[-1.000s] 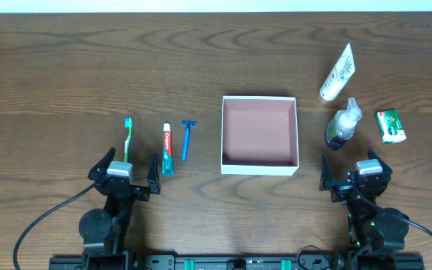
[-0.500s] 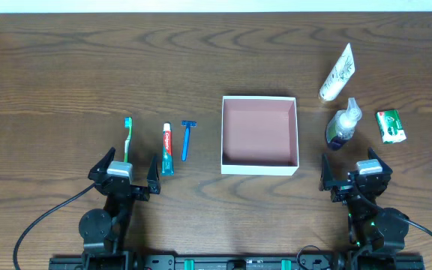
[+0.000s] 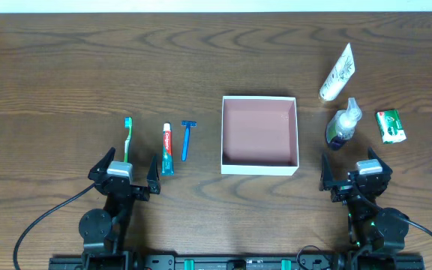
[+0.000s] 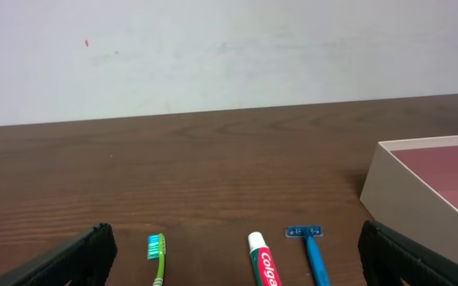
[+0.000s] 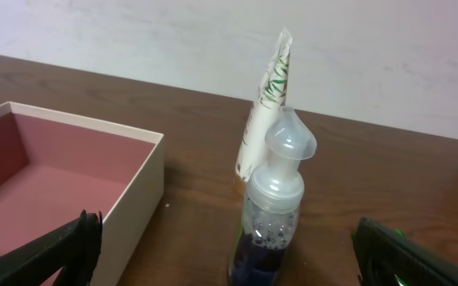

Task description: Pack container

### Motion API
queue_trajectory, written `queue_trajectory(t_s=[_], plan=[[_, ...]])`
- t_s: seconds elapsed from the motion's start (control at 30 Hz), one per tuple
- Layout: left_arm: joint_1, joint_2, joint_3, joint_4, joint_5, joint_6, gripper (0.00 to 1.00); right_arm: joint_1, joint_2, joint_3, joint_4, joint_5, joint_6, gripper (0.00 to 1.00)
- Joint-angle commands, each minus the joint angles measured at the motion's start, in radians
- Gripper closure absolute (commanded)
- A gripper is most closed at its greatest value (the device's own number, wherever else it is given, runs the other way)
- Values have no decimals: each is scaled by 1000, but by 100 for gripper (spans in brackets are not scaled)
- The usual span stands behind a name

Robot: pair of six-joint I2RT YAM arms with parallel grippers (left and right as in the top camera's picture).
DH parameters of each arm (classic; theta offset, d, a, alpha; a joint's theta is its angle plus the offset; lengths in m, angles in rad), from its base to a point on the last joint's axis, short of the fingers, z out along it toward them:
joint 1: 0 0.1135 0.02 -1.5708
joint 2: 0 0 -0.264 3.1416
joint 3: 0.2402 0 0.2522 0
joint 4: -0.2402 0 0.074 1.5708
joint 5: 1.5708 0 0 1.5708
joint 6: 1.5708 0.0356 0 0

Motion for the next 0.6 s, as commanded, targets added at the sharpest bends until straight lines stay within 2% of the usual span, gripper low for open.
queue_trajectory(t_s=[0.0,0.57], plan=[[7,-6,-16,-35,38,16,2,12,-6,-8,-1,0,-14,1],[7,-6,-16,-24,39,16,2,12,-6,-8,-1,0,-14,1]])
